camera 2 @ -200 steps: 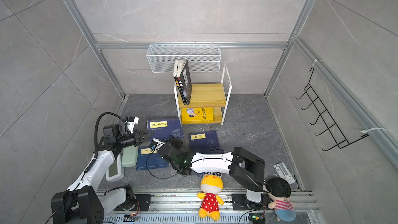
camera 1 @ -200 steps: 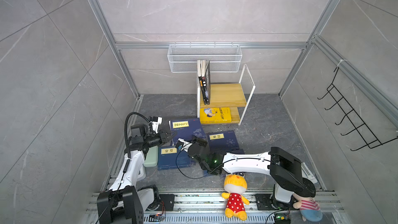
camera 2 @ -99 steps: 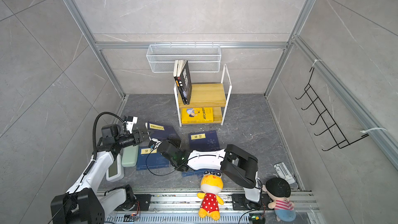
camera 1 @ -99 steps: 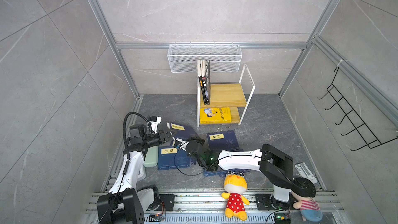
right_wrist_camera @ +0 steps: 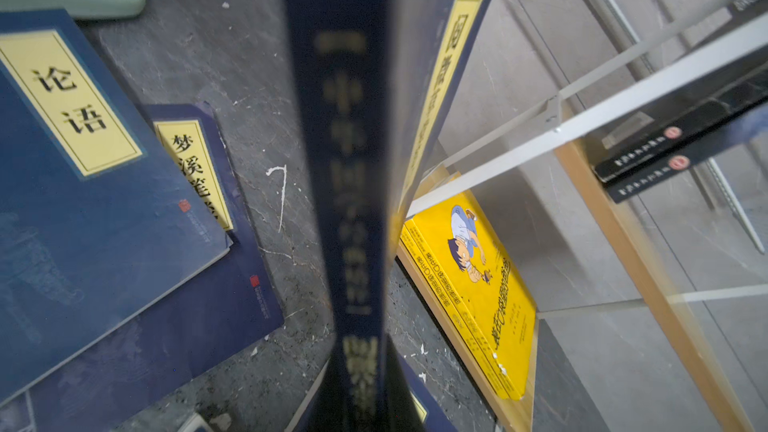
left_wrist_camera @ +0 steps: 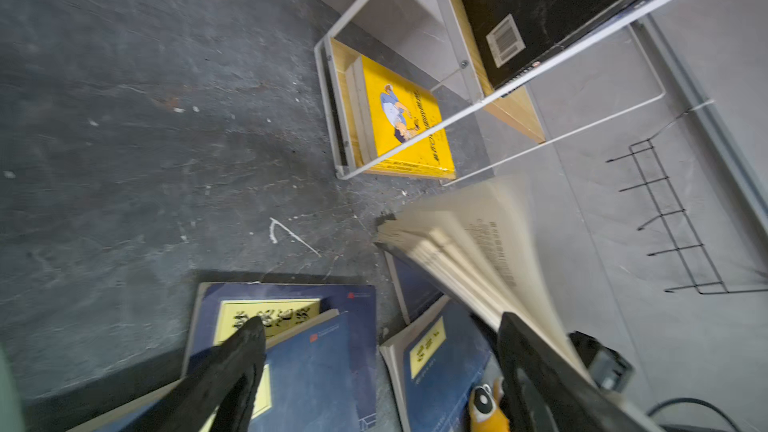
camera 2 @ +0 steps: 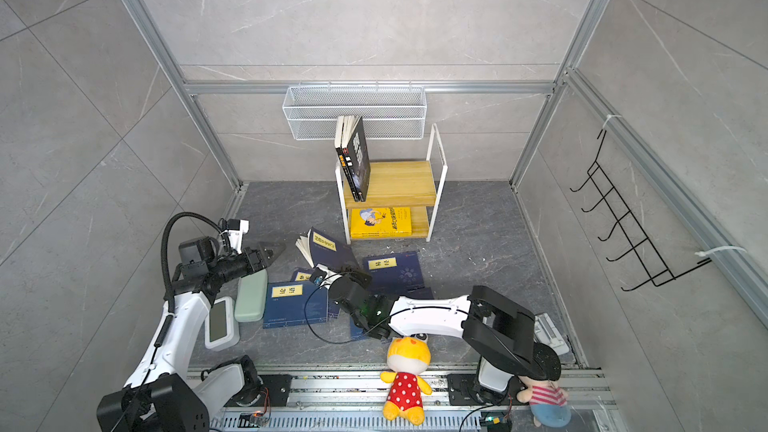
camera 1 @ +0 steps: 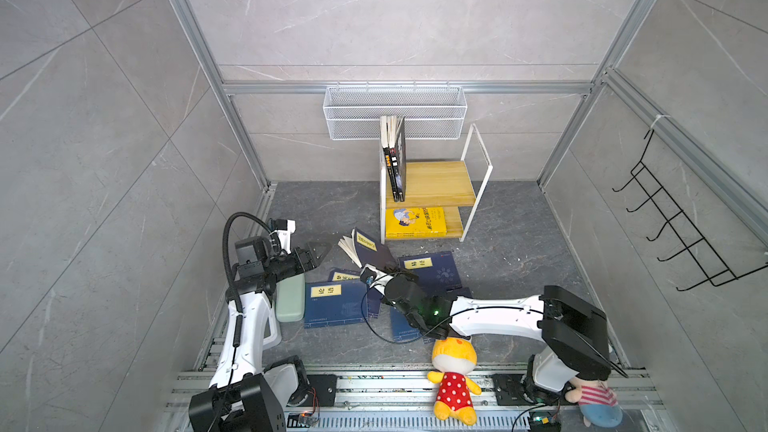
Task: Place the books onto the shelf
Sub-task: 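Carry the upright blue book with the right gripper to the upper shelf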
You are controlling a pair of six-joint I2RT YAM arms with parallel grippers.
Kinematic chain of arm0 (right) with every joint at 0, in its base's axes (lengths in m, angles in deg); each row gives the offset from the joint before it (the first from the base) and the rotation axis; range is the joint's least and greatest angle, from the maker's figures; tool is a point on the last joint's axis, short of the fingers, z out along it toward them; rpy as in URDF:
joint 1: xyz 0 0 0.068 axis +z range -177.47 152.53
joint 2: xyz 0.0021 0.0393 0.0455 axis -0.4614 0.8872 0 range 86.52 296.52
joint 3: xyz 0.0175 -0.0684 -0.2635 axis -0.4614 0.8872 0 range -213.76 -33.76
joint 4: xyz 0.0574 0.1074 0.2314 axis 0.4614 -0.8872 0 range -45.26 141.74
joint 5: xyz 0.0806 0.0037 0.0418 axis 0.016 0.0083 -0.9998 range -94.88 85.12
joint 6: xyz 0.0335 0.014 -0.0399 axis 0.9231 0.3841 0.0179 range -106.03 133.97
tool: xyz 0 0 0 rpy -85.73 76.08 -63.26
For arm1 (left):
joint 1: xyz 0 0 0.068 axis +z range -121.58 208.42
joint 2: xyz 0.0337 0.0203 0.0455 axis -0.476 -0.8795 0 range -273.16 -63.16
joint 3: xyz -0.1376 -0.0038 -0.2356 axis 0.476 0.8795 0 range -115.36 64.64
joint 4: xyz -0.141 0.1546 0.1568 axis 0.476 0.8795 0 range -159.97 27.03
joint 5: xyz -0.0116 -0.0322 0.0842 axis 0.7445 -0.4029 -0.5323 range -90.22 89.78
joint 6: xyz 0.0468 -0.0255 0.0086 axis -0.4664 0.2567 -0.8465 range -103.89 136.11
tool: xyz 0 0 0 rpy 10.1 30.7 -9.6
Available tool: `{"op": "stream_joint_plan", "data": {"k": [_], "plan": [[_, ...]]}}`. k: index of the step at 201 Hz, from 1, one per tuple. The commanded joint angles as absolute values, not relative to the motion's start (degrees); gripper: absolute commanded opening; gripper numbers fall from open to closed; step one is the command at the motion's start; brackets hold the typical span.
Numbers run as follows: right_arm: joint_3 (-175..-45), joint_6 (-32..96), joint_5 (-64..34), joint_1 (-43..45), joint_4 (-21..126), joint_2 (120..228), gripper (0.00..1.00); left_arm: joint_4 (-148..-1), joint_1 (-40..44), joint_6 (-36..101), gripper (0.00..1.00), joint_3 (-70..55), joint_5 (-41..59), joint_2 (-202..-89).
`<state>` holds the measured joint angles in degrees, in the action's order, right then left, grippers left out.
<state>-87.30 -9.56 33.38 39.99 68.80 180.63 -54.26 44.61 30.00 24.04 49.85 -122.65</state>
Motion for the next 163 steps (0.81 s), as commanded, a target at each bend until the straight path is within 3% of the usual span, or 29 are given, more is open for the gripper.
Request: {"op": "stream_joint_plan", "data": {"k": [1,21,90,163], "plan": [[-83.76,-2.98,33.97,39.59,72.96,172.79,0.0,-52.44,45.61,25.99,0.92,22.97,42.99,-121.35],[-80.63,2.5,33.88,37.62,73.09,167.48,0.0,-51.04,46.36,25.19,1.0,22.47,40.5,-121.85],[-72.09,16.78,32.38,31.06,74.77,154.77,0.0,-48.23,46.67,18.49,1.0,21.49,31.84,-121.84],[-77.79,21.75,32.11,26.21,77.39,154.87,0.0,-47.0,46.07,12.08,1.0,21.13,23.92,-120.26]]}}
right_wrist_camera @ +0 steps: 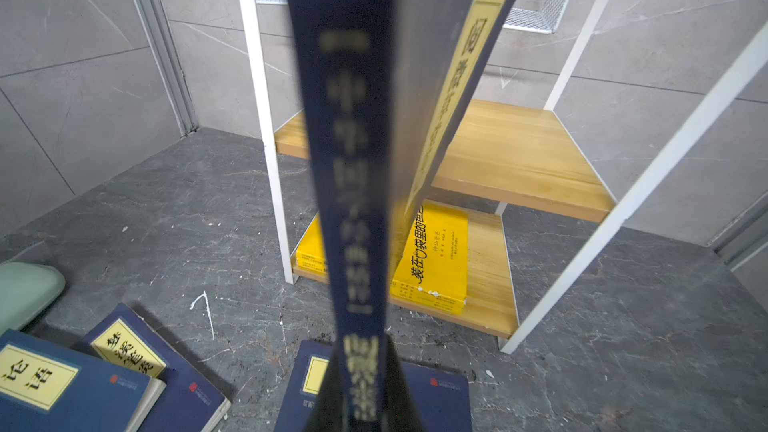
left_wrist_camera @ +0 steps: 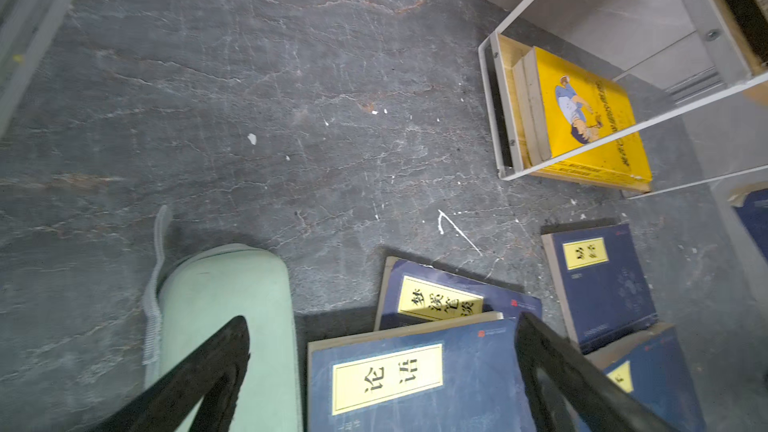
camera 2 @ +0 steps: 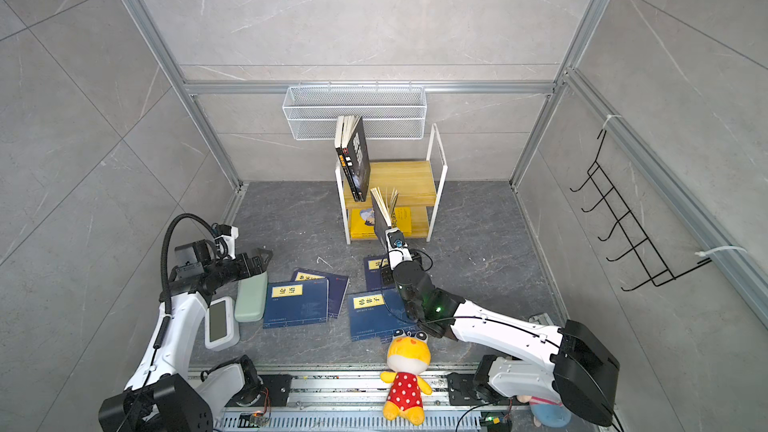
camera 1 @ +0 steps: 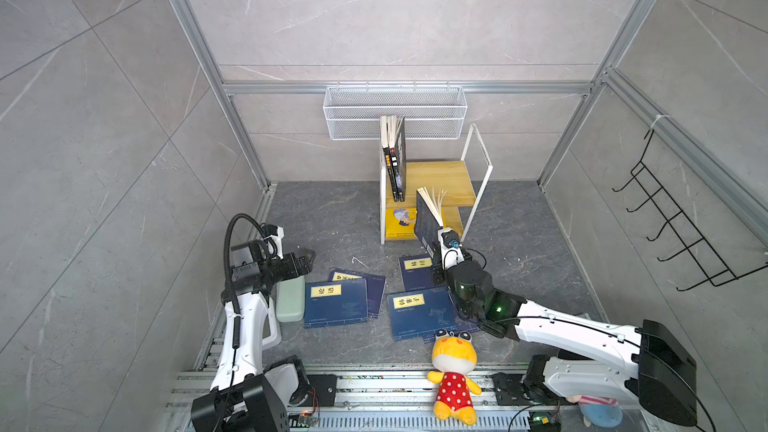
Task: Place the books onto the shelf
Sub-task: 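Carry the upright blue book with the right gripper to the upper shelf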
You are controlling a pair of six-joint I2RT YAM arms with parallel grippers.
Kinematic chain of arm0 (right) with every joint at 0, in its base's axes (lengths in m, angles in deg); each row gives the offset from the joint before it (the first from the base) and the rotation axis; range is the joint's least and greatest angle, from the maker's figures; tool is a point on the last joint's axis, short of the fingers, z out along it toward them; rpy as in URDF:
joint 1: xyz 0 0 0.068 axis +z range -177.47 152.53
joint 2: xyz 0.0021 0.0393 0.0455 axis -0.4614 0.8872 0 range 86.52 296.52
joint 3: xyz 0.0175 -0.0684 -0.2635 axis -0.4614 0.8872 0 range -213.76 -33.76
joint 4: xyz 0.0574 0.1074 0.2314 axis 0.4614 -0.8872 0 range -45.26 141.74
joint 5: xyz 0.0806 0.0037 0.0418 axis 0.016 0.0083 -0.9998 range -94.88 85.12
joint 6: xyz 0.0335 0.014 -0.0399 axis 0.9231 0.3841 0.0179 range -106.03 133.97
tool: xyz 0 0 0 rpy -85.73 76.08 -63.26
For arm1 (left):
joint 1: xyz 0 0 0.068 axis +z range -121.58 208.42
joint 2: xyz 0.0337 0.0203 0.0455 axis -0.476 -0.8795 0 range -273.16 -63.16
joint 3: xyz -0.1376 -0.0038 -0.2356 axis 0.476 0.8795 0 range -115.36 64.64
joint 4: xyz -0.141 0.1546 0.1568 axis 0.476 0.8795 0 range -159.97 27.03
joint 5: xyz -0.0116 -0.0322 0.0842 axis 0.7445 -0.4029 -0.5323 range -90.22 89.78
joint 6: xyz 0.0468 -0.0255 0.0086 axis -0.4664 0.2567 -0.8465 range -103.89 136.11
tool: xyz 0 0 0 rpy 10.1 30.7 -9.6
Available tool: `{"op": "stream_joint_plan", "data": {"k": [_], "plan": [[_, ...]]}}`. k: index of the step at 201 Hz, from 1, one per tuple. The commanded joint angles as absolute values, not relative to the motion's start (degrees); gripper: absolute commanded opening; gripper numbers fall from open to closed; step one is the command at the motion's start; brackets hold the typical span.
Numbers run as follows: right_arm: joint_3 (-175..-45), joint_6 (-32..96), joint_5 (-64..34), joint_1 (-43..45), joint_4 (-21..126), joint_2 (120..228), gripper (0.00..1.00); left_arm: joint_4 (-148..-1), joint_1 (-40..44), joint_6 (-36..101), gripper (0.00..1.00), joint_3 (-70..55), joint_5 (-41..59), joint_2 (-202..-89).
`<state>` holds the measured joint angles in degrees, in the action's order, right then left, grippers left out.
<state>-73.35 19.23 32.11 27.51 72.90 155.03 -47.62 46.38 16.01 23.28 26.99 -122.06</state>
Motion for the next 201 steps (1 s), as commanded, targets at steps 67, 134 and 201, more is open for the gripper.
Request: {"op": "stream_joint_plan", "data": {"k": [67,134,201], "plan": [[-93.82,20.24,34.27,20.74,73.19,162.89,0.0,-45.74,45.26,10.7,1.0,20.8,23.96,-119.17],[-109.46,20.66,29.95,14.25,69.39,176.19,0.0,-45.98,44.47,11.32,1.0,20.99,24.68,-118.19],[-116.58,19.87,26.81,12.23,68.55,185.57,0.0,-46.19,43.41,10.92,1.0,21.35,25.26,-117.48]]}}
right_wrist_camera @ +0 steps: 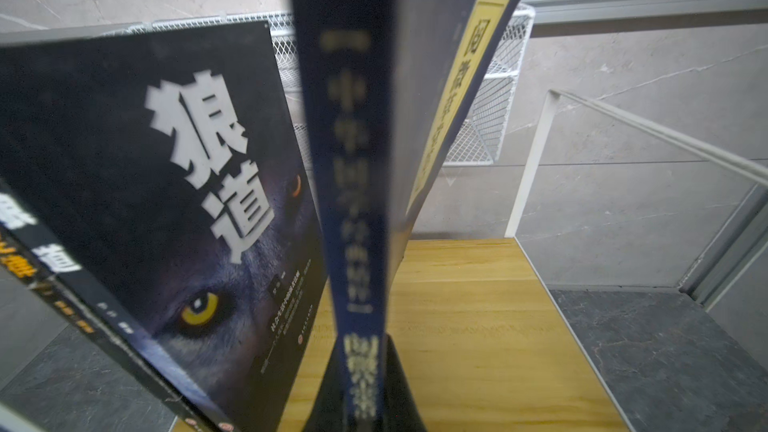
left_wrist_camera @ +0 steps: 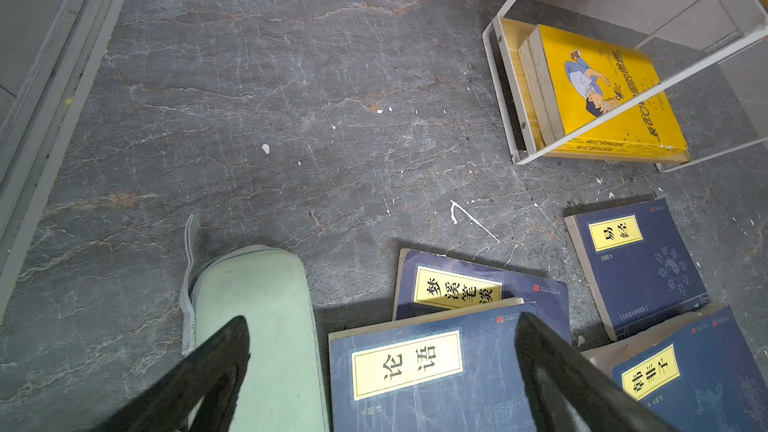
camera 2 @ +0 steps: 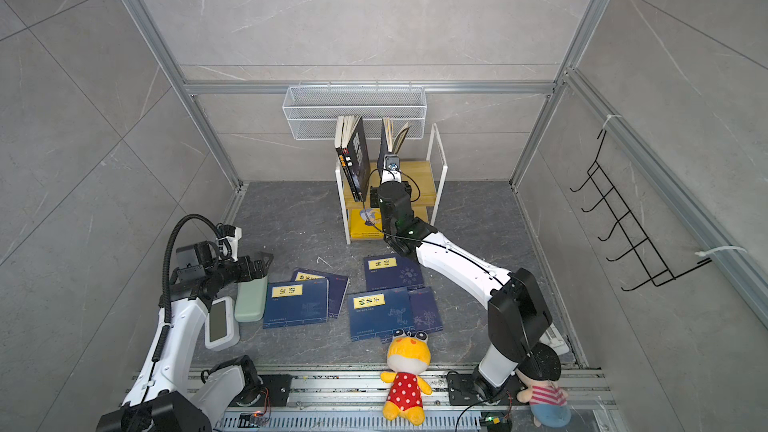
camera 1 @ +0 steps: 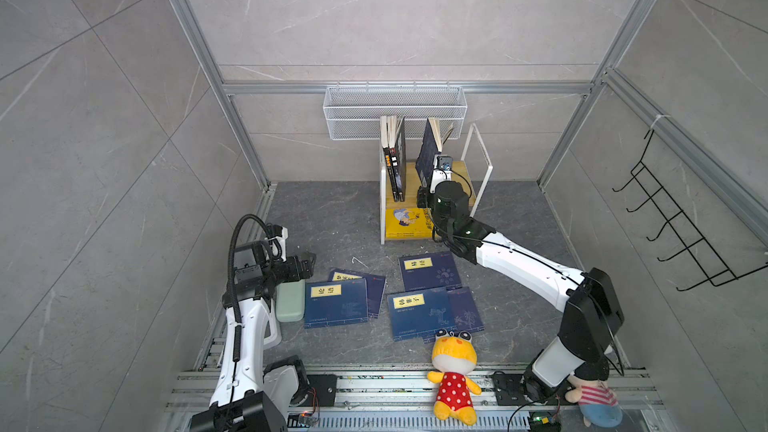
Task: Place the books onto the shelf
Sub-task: 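Carry the upright blue book with the right gripper to the upper shelf, then lower the blue book onto the upper shelf beside the black books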
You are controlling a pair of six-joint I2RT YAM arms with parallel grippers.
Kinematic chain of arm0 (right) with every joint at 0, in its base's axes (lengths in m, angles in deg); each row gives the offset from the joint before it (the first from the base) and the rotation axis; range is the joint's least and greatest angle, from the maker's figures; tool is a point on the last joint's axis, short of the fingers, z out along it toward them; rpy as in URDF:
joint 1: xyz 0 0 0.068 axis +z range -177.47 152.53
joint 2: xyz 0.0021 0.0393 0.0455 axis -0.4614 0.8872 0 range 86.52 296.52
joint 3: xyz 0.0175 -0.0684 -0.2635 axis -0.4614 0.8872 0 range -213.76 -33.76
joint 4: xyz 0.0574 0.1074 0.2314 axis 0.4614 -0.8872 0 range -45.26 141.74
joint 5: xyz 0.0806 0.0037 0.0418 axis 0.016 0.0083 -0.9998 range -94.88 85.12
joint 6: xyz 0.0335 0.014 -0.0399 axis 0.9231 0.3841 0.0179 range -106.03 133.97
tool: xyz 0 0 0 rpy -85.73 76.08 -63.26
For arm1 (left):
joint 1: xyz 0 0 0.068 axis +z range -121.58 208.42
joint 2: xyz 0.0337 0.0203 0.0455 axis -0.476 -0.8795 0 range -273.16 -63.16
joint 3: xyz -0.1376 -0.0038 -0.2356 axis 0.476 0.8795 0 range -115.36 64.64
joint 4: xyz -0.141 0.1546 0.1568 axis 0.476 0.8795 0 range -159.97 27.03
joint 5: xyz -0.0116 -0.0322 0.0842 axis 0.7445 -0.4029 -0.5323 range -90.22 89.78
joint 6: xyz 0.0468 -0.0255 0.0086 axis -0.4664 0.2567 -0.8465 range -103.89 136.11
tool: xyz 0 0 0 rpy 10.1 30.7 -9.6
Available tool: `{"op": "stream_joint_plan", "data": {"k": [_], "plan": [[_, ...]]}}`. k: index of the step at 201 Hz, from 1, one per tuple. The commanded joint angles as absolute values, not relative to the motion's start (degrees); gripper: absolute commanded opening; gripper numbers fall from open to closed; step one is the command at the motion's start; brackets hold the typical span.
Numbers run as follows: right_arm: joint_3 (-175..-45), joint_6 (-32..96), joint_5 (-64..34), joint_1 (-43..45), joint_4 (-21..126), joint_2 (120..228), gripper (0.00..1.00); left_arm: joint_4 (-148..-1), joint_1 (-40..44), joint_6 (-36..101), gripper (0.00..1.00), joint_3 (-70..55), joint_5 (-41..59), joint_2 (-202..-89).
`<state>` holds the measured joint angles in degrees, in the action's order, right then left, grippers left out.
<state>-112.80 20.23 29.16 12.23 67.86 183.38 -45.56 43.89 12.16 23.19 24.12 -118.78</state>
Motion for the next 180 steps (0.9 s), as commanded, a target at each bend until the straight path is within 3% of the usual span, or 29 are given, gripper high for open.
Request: {"op": "stream_joint_plan", "data": {"k": [1,115,180], "plan": [[-116.65,19.87,26.74,12.24,68.55,185.71,0.0,-46.13,43.43,10.97,1.0,21.33,25.27,-117.48],[-114.49,20.88,20.34,12.25,68.94,189.47,0.02,-45.97,43.25,12.06,1.0,21.08,25.89,-118.61],[-114.45,16.89,14.93,12.25,68.62,189.85,0.2,-46.42,43.58,12.37,1.0,21.37,26.43,-118.8]]}}
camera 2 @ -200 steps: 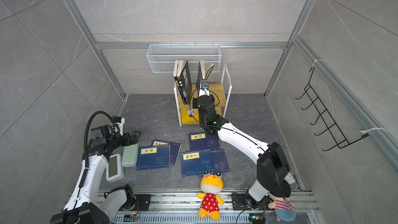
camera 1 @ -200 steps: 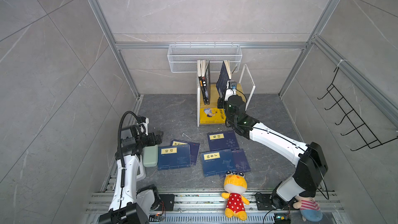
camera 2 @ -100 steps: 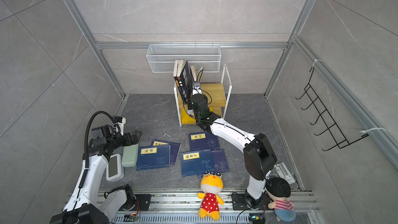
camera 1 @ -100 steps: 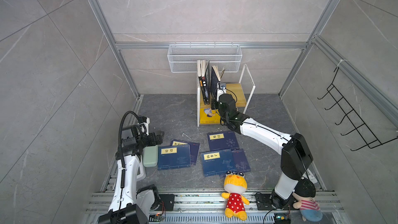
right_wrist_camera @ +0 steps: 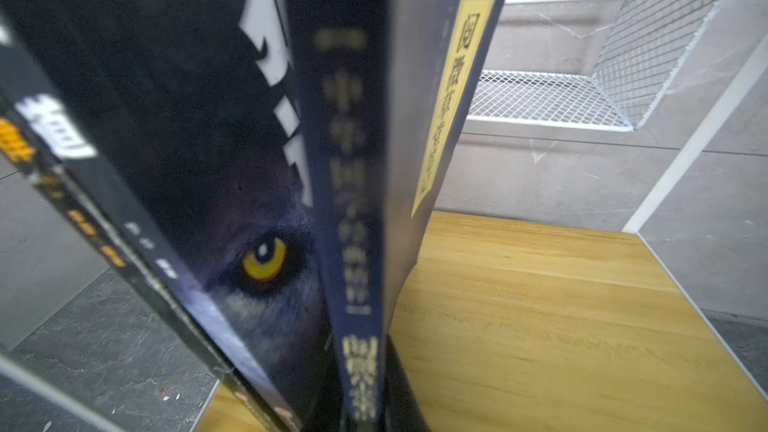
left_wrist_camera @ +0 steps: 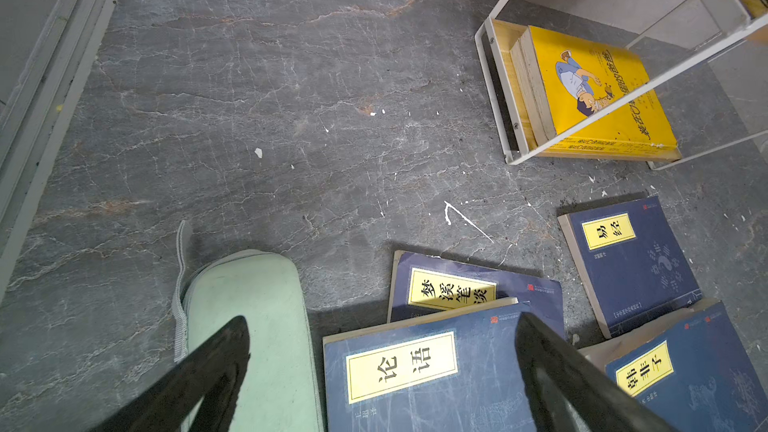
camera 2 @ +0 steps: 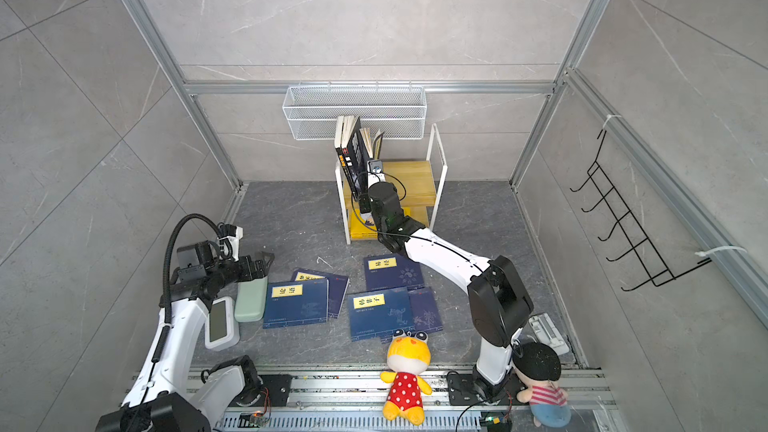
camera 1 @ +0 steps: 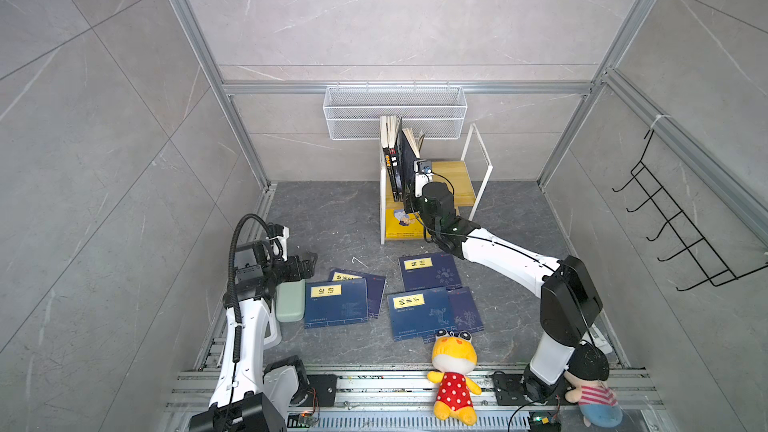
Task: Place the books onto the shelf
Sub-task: 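Lower the blue book onto the upper shelf beside the black books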
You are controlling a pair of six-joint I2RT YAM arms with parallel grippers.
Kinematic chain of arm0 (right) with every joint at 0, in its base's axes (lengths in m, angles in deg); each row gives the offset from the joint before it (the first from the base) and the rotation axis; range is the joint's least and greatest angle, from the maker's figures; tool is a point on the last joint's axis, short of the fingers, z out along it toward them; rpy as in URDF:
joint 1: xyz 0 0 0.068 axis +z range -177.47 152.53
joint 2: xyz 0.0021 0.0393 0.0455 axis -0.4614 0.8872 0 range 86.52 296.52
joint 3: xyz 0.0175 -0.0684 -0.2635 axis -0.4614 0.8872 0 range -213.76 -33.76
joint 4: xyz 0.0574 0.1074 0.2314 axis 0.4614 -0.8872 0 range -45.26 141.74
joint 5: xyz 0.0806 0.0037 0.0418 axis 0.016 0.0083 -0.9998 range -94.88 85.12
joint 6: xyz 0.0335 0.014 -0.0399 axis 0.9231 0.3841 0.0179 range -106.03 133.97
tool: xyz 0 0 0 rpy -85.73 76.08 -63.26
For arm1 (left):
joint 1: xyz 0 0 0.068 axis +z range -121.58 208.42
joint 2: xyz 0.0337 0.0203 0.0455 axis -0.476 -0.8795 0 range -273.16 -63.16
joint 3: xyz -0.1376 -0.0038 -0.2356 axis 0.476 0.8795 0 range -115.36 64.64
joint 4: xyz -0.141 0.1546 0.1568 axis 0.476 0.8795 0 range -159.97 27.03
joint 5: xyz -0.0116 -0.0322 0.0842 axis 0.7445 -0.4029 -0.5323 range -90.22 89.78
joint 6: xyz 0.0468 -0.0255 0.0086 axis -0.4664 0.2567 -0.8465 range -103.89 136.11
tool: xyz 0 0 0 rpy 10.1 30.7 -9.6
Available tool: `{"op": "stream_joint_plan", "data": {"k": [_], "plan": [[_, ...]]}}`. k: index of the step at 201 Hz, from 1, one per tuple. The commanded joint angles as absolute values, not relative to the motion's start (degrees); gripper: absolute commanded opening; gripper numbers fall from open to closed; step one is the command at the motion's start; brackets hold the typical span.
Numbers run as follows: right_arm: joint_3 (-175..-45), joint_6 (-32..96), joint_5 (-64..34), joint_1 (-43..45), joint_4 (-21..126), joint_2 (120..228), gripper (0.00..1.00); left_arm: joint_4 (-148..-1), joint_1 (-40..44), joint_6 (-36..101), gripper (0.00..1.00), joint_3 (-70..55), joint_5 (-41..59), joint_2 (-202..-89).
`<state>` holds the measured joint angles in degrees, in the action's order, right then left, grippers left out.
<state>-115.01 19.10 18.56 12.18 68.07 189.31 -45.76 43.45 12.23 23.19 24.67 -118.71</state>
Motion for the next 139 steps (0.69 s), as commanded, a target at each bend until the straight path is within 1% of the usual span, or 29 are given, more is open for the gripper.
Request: {"op": "stream_joint_plan", "data": {"k": [1,35,62,82,139], "plan": [[-114.4,16.75,14.82,12.25,68.61,189.82,0.21,-46.5,43.61,12.35,1.0,21.43,26.42,-118.8],[-114.05,14.84,14.53,12.25,66.99,189.4,0.25,-46.01,43.71,12.45,1.0,21.08,26.76,-119.3],[-112.62,13.07,11.87,12.38,67.14,188.1,0.33,-47.02,43.71,12.59,1.0,21.7,26.77,-119.06],[-111.53,12.65,13.06,12.34,66.19,186.87,0.38,-45.81,43.8,12.58,1.0,20.94,26.91,-119.65],[-101.63,11.57,12.62,12.32,65.89,176.11,0.47,-45.71,43.85,12.68,1.0,20.61,26.83,-120.02]]}}
